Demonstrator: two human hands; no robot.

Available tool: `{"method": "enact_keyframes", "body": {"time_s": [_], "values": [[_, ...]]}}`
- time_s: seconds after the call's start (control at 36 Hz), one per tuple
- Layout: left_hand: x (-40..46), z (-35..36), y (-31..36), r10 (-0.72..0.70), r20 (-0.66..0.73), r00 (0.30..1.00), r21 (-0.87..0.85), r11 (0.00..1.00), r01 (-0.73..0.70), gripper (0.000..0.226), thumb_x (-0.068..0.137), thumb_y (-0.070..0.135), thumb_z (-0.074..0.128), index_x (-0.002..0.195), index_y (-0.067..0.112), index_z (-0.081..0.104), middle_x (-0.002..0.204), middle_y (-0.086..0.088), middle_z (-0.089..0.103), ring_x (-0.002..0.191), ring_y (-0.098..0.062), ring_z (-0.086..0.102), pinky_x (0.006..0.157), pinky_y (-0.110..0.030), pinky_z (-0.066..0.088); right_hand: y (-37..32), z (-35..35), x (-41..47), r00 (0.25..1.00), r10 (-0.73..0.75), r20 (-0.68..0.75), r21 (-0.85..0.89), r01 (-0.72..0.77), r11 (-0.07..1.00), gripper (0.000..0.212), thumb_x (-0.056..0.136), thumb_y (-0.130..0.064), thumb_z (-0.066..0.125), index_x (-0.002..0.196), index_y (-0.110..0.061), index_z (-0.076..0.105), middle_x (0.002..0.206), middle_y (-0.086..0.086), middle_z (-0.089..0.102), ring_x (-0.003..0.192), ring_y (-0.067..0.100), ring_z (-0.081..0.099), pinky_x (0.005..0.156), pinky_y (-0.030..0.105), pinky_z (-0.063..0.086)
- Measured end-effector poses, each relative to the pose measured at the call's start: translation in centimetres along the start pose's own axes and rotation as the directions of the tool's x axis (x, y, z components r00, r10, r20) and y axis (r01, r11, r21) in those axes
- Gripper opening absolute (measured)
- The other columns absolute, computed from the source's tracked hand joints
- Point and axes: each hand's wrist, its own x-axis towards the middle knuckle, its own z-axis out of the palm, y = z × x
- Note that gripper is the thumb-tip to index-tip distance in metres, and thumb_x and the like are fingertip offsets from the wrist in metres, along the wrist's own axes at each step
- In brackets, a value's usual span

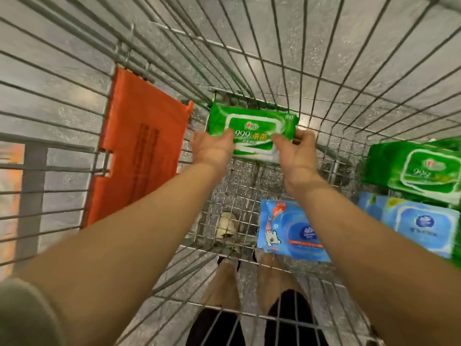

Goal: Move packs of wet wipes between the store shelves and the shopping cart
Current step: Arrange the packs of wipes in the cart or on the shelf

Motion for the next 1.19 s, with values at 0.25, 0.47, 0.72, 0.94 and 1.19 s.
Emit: {"method": "enact_keyframes", "body": {"time_s": [0.25,0.47,0.72,0.94,1.19], "values": [[-9.2,-6.2,-0.4,-0.016,0.188,0.982,0.072,0.997,0.003,0.037,0.088,0.025,0.08,0.113,0.002,0.065,0.087,-0.009,0.069,0.059,-0.01,0.053,0.035,-0.015,0.038,-2.8,-4.5,-8.4,0.996,-0.085,-0.02,-0.143,0.082,0.986,0.043,0.084,-0.029,0.079,0.115,-0.032,0.049,0.119,0.001,0.064,0.104,0.021,0.066,0.096,0.046,0.055],[-21.0,-11.0,5.7,0.218,0.329,0.919,-0.041,0.975,-0.217,0.051,0.086,0.028,0.082,0.131,0.015,0.061,0.109,0.005,0.07,0.08,-0.001,0.064,0.056,-0.016,0.046,-9.5,-11.7,-21.5,0.979,-0.141,-0.15,-0.047,0.135,0.99,0.046,0.1,-0.029,0.059,0.144,-0.024,0.046,0.124,-0.004,0.056,0.102,0.016,0.054,0.084,0.027,0.038],[-35.0,-11.3,10.1,0.515,0.526,0.676,-0.01,0.799,-0.601,0.038,0.089,0.036,0.077,0.12,0.024,0.059,0.104,0.014,0.066,0.082,0.007,0.059,0.058,-0.007,0.041,-14.1,-21.4,-36.5,0.783,-0.308,-0.54,0.063,0.402,0.913,0.022,0.096,-0.022,0.062,0.114,-0.033,0.064,0.101,-0.022,0.068,0.095,0.002,0.065,0.077,0.022,0.047],[-49.5,-8.0,8.9,0.643,0.669,0.373,-0.11,0.582,-0.806,0.05,0.081,0.039,0.081,0.125,0.023,0.064,0.117,0.004,0.071,0.103,-0.018,0.068,0.09,-0.038,0.054,-11.1,-30.2,-50.1,0.576,-0.243,-0.78,0.11,0.509,0.854,0.017,0.1,-0.02,0.062,0.107,-0.035,0.063,0.089,-0.026,0.065,0.074,-0.021,0.062,0.068,0.001,0.043],[-63.6,-3.8,0.7,0.552,0.832,0.05,-0.242,0.443,-0.863,0.036,0.082,0.031,0.08,0.111,0.023,0.061,0.101,0.012,0.071,0.085,-0.002,0.066,0.079,-0.022,0.054,-1.6,-36.8,-63.2,0.297,-0.005,-0.955,0.18,0.593,0.785,0.016,0.097,-0.021,0.064,0.108,-0.03,0.071,0.092,-0.016,0.077,0.074,-0.008,0.069,0.06,0.008,0.047]]}}
